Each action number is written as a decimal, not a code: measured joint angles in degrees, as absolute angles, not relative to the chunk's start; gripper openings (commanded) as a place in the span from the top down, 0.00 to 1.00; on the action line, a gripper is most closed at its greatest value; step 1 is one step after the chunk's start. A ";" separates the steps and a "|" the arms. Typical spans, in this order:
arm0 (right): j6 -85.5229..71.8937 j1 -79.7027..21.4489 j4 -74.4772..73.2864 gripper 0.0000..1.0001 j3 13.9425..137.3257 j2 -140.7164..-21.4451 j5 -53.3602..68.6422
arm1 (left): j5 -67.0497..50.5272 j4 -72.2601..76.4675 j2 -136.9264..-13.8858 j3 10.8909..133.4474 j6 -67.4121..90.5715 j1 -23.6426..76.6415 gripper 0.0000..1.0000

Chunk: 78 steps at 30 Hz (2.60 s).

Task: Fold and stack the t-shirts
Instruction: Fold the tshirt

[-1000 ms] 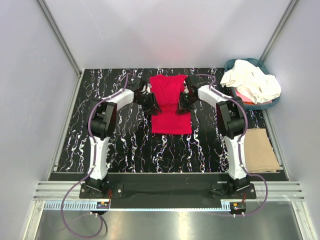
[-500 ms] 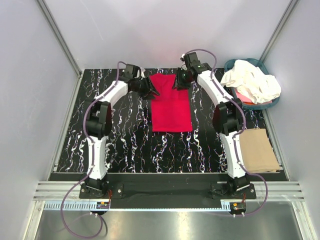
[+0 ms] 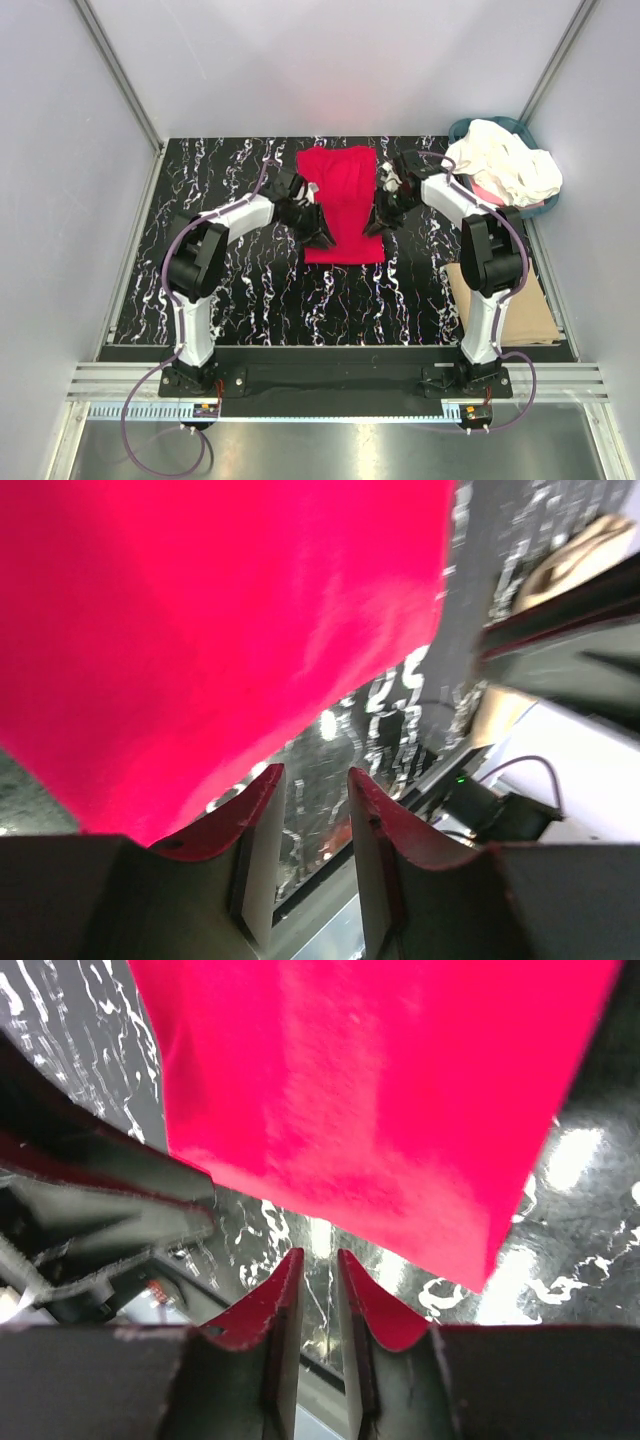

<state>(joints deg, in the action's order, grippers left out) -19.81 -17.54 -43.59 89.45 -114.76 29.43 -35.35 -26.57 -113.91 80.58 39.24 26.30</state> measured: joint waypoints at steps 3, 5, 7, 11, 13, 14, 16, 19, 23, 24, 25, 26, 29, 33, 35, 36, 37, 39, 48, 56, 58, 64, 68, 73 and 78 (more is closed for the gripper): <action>-19.92 -14.87 -40.40 0.75 84.55 -113.93 32.80 | -34.54 -25.96 -113.91 77.60 38.63 25.91 0.66; -19.92 -13.32 -38.98 0.75 82.06 -113.93 34.00 | -33.87 -25.74 -113.91 75.59 38.06 25.50 0.67; -19.90 -12.27 -37.91 0.76 80.36 -113.93 34.59 | -33.15 -25.47 -113.86 73.65 37.50 25.19 0.67; -19.86 -11.60 -34.98 0.76 76.62 -113.95 35.38 | -32.91 -24.60 -113.36 69.82 36.95 24.91 0.67; -19.97 -11.40 -33.43 0.76 73.78 -113.95 35.55 | -32.73 -23.38 -112.14 68.23 36.56 24.93 0.67; -20.18 -11.38 -32.77 0.76 72.55 -113.95 35.62 | -32.60 -22.92 -111.46 67.20 36.32 24.95 0.67; -21.06 -11.20 -31.20 0.76 69.10 -113.89 35.83 | -32.51 -22.33 -110.19 64.99 35.83 24.97 0.68; -22.81 -10.85 -28.71 0.76 65.06 -112.27 38.24 | -32.93 -21.98 -108.66 62.26 35.57 25.19 0.68; -24.10 -10.81 -26.76 0.74 57.74 -106.98 38.61 | -32.69 -21.32 -104.51 57.30 34.76 25.36 0.69; -24.21 -10.81 -26.83 0.73 56.18 -105.47 38.59 | -32.58 -21.39 -103.09 55.68 34.68 25.39 0.69; -24.32 -10.81 -27.11 0.73 54.37 -103.50 38.54 | -32.53 -21.96 -101.30 54.04 34.54 25.45 0.68; -24.43 -10.81 -27.73 0.71 52.90 -101.45 38.54 | -32.56 -22.90 -99.57 52.90 34.54 25.45 0.68; -25.10 -10.81 -29.28 0.63 51.35 -96.18 38.59 | -32.77 -24.95 -94.41 52.07 34.59 25.50 0.65; -25.54 -10.81 -29.89 0.58 55.55 -95.90 38.70 | -33.47 -25.78 -92.25 57.36 34.96 25.50 0.64; -25.56 -10.79 -29.43 0.59 60.71 -99.46 39.16 | -33.98 -25.45 -94.70 62.76 35.00 25.47 0.65; -25.56 -10.74 -29.43 0.60 62.94 -101.36 39.29 | -34.30 -24.67 -96.66 65.78 35.07 25.30 0.65; -25.63 -10.70 -29.43 0.62 65.84 -103.92 39.66 | -34.83 -23.42 -99.04 68.53 35.24 25.10 0.65; -25.76 -10.59 -28.71 0.67 71.11 -108.99 40.03 | -35.92 -20.12 -104.29 72.71 36.36 24.27 0.66; -26.22 -8.49 -28.12 0.74 86.87 -125.03 41.85 | -36.91 -13.98 -122.58 81.80 40.53 18.57 0.66; -27.29 -4.16 -28.34 0.70 92.47 -132.70 47.75 | -39.72 -8.71 -127.35 84.31 43.68 16.34 0.66; -27.29 -3.75 -28.32 0.66 92.68 -132.86 48.40 | -40.25 -8.19 -127.35 84.16 43.79 16.27 0.64; -26.85 -3.68 -28.71 0.49 90.52 -129.38 46.61 | -38.61 -9.43 -119.90 76.14 42.24 16.32 0.55; -26.72 -3.57 -30.15 0.50 84.09 -121.82 44.10 | -37.12 -12.05 -106.96 67.66 41.60 16.71 0.55; -26.65 -5.87 -30.35 0.64 73.78 -109.84 43.13 | -36.88 -9.80 -96.79 62.37 42.70 21.32 0.58; -28.60 -14.63 -26.39 0.81 68.69 -108.20 44.69 | -37.08 -5.43 -99.13 58.00 45.89 27.42 0.61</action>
